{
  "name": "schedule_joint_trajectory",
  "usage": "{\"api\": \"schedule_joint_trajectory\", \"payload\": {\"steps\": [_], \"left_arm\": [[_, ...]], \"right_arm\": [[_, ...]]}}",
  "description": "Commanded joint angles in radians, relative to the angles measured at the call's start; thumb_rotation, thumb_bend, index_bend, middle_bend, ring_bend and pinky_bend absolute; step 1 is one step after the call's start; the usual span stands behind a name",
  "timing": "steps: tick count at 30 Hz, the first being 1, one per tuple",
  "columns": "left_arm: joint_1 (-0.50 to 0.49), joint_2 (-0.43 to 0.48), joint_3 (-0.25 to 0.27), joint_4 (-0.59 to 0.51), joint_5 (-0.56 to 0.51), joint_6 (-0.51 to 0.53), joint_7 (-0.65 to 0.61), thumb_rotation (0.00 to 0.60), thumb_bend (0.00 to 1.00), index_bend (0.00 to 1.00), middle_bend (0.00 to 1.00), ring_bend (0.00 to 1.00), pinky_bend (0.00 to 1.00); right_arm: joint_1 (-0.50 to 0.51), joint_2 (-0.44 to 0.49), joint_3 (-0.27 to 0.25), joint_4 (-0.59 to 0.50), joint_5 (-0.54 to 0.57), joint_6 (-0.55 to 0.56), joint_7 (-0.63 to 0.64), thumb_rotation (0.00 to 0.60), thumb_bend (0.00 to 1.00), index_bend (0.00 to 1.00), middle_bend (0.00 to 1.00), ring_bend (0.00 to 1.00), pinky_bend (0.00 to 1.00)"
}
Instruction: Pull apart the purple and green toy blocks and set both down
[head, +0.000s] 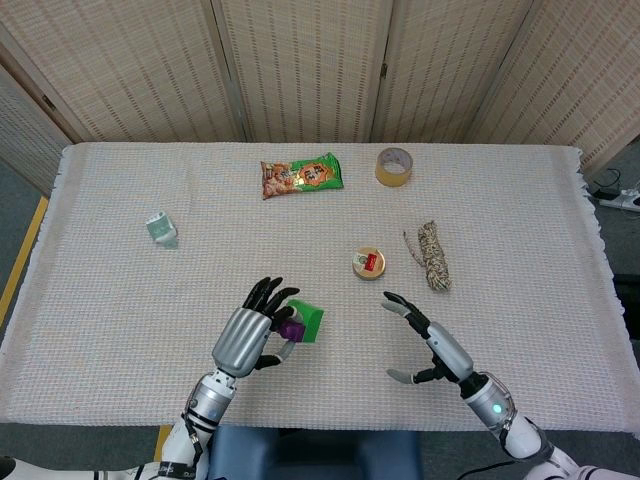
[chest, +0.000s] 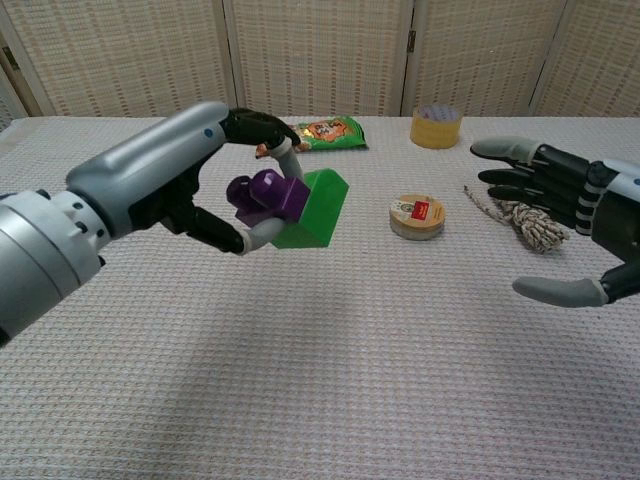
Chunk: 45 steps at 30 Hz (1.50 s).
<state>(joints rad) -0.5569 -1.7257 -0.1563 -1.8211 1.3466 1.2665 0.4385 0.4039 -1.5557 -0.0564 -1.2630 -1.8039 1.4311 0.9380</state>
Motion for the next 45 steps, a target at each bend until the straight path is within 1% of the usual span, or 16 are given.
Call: {"api": "schedule_joint_trajectory", "payload": {"steps": [1,5,8,12,17,23,31,33,38,45], "left_arm": [[-0.002,-0.003,-0.031,-0.053,-0.065,-0.008,0.039,0.6,0.43,0.76,0.21,0.0,0.0],[-0.001,-0.002,-0.042,-0.097,-0.114,-0.01,0.049,0.6,0.43,0.76,0.22,0.0,0.0],[0.0,0.009,-0.051,-0.135,-0.168,-0.023,0.039,0.6,0.43,0.76,0.22,0.01,0.0],[-0.004,0.013,-0.058,-0.164,-0.208,-0.027,0.043,0.6,0.43,0.76,0.22,0.01,0.0],[-0.017,0.003,-0.06,-0.185,-0.228,-0.022,0.064,0.6,0.43,0.76,0.22,0.01,0.0],[-0.027,-0.004,-0.07,-0.197,-0.265,-0.018,0.066,0.6,0.43,0.76,0.22,0.01,0.0],[-0.037,-0.009,-0.071,-0.193,-0.282,-0.013,0.055,0.6,0.43,0.76,0.22,0.01,0.0],[-0.039,-0.014,-0.069,-0.19,-0.283,-0.013,0.052,0.6,0.43,0.76,0.22,0.01,0.0],[-0.046,-0.024,-0.058,-0.188,-0.281,-0.011,0.057,0.6,0.43,0.76,0.22,0.01,0.0],[-0.05,-0.034,-0.053,-0.194,-0.279,0.002,0.063,0.6,0.43,0.76,0.22,0.01,0.0]], "right_arm": [[0.003,-0.042,0.014,0.033,0.02,0.011,0.013,0.6,0.27,0.0,0.0,0.0,0.0],[0.012,-0.086,0.025,0.061,0.042,0.005,0.036,0.6,0.27,0.0,0.0,0.0,0.0],[0.026,-0.102,0.038,0.057,0.063,-0.012,0.048,0.6,0.27,0.0,0.0,0.0,0.0],[0.048,-0.119,0.057,0.029,0.09,-0.042,0.073,0.6,0.27,0.02,0.0,0.0,0.0],[0.058,-0.152,0.035,0.036,0.086,-0.066,0.061,0.6,0.27,0.03,0.0,0.0,0.0],[0.077,-0.195,0.043,0.033,0.1,-0.089,0.058,0.6,0.27,0.05,0.0,0.0,0.0],[0.109,-0.231,0.072,0.02,0.138,-0.131,0.059,0.6,0.27,0.07,0.0,0.0,0.0],[0.134,-0.238,0.105,0.001,0.158,-0.156,0.054,0.6,0.27,0.08,0.0,0.0,0.0],[0.148,-0.262,0.103,-0.003,0.171,-0.186,0.038,0.6,0.27,0.13,0.0,0.0,0.0],[0.155,-0.29,0.099,0.007,0.176,-0.193,0.027,0.6,0.27,0.17,0.0,0.0,0.0]]}}
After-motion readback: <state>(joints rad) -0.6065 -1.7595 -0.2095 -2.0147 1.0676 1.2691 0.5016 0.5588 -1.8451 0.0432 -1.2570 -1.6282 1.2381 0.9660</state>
